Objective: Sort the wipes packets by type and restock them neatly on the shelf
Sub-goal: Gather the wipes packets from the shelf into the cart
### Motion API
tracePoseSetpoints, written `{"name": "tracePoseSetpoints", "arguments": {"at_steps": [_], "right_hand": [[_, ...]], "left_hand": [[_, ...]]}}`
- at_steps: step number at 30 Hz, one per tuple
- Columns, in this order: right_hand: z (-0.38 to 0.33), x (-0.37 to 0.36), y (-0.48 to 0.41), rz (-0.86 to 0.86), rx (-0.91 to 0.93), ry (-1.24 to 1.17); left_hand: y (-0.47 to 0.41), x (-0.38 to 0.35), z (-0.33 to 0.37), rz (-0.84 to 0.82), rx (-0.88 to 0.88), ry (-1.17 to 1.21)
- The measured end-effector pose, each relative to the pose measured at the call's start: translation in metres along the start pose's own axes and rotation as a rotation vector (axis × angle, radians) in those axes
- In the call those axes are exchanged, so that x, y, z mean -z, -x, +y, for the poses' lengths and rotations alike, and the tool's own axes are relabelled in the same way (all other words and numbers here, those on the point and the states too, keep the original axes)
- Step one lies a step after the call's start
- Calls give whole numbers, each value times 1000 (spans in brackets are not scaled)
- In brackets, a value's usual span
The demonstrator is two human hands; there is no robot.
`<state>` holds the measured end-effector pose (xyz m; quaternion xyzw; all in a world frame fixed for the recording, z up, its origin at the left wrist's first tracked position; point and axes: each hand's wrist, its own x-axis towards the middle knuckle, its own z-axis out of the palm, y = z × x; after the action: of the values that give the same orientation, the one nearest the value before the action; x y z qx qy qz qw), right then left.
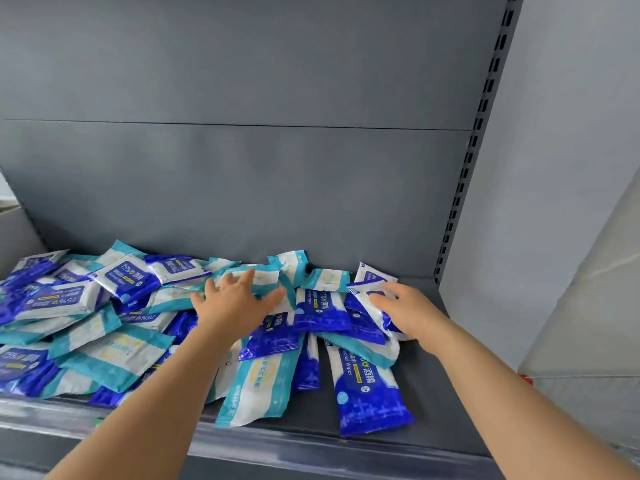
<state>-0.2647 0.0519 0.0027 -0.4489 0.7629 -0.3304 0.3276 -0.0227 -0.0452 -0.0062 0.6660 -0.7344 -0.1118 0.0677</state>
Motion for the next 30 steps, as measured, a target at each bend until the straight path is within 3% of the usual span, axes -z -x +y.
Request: {"name": "tracePoseSetpoints", "arguments": {"at_steps": [2,7,9,13,19,22,26,28,30], "right_hand": [[-6,1,-6,5,22,26],[-16,6,-19,106,-62,-82],[-19,5,-23,87,-101,-16],[-13,4,-37,30,-202,124],[-12,16,-53,76,-268,-432],[-16,2,-56,74,-286,-511],[-21,-27,-61,129,-271,-293],[-23,-30,-59,184,-289,22],[-21,-29,-51,205,-317,189]], "left_hand": [[-8,-5,-2,-64,-61,90],[-8,-4,4,69,-148,196],[-20,0,2,92,-129,287],[-40,10,3,-120,27,176],[-60,10,15,-244,-30,445],[-65,9,21,-272,-47,565],[-70,5,32,-311,-9,709],[-71,2,32,-350,27,771],[-67,2,31,-417,20,818]]}}
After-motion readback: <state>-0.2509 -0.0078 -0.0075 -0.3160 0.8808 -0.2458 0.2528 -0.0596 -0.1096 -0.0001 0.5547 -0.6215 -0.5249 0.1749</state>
